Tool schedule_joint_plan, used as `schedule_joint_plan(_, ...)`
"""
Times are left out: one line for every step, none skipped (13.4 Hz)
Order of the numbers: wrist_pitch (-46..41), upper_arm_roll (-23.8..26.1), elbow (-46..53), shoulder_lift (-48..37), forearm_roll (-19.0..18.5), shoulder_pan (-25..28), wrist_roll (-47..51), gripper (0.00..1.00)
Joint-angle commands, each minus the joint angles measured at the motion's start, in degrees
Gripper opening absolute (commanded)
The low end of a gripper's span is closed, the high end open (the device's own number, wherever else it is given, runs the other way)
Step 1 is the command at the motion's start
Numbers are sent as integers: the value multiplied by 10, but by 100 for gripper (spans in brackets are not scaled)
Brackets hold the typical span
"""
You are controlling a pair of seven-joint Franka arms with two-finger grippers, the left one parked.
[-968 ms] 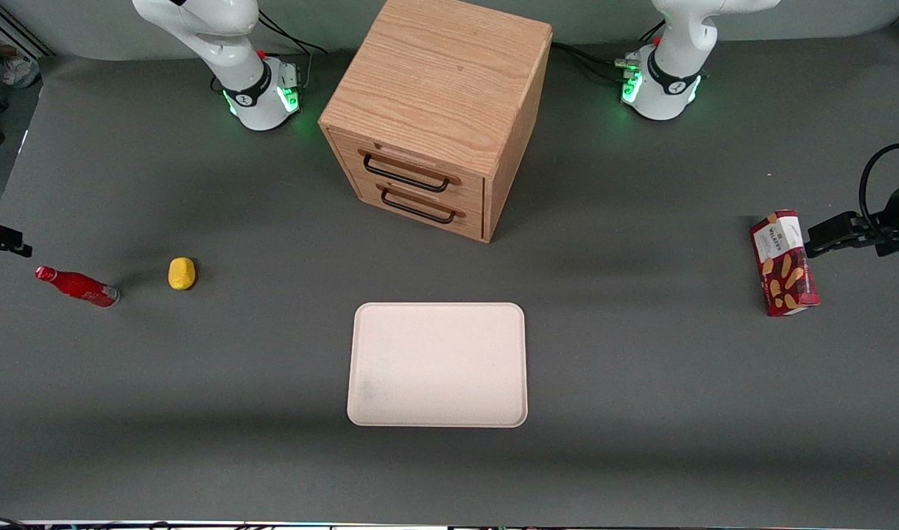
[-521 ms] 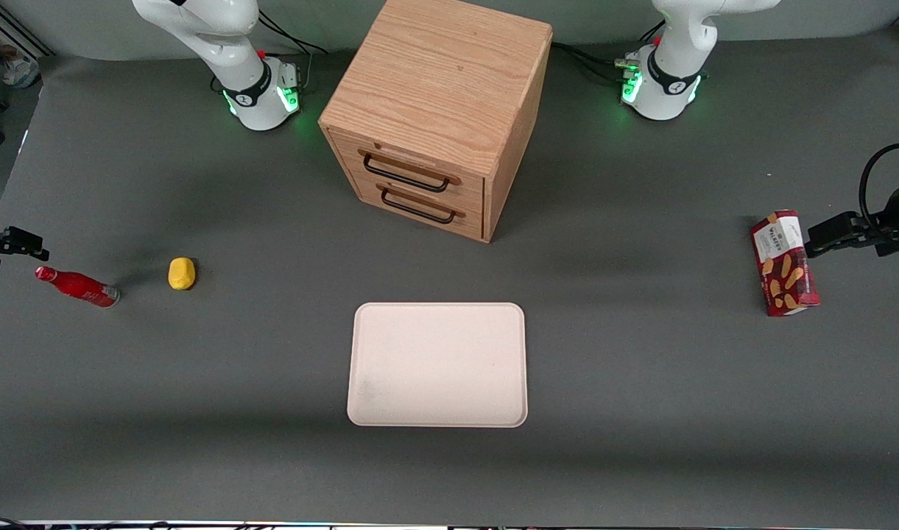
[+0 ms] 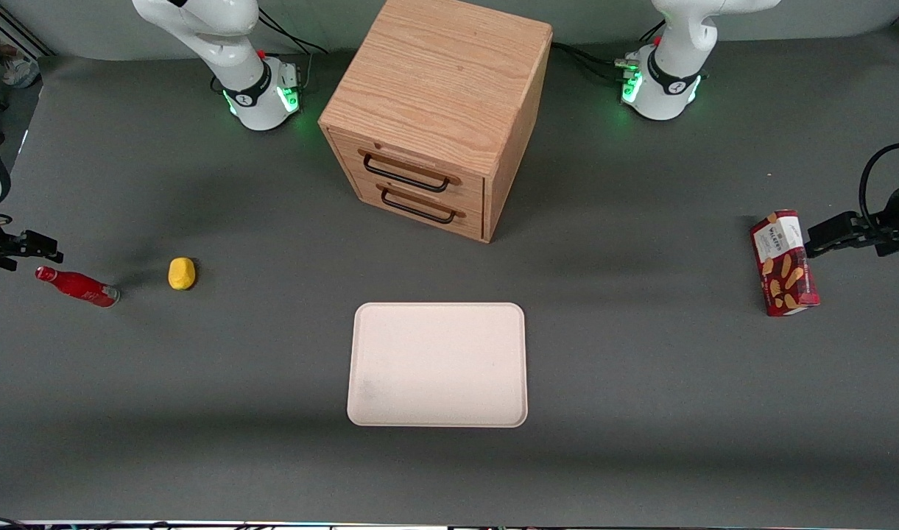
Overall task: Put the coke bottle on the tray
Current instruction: 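Lower the open right gripper around the bottle's cap end, then close the right gripper on the red bottle's neck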
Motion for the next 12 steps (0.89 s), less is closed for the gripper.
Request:
schedule_joint_plan(15,-8,3,14,32,7,-30,99)
schedule_joint_plan(16,-8,3,21,47,8,-46,99)
schedule_joint_plan(21,-8,4,26,64,8,-58,99)
schedule_joint_plan(26,-9,4,32,69,8,-64,99)
schedule_joint_plan(27,-9,4,33,69,8,-65,99)
schedule_joint_plan(27,-8,4,33,69,8,-65,99)
schedule_joint_plan(28,-8,7,35,69,8,-64,99)
schedule_joint_plan(28,-8,12,39,69,9,-64,99)
schedule_joint_plan(28,-8,13,40,69,9,-65,99)
schedule_joint_plan(28,-8,14,39,69,9,-65,99)
schedule_joint_plan(27,-8,14,39,69,11,-64,99)
schedule_joint_plan(27,-8,14,39,69,11,-64,99)
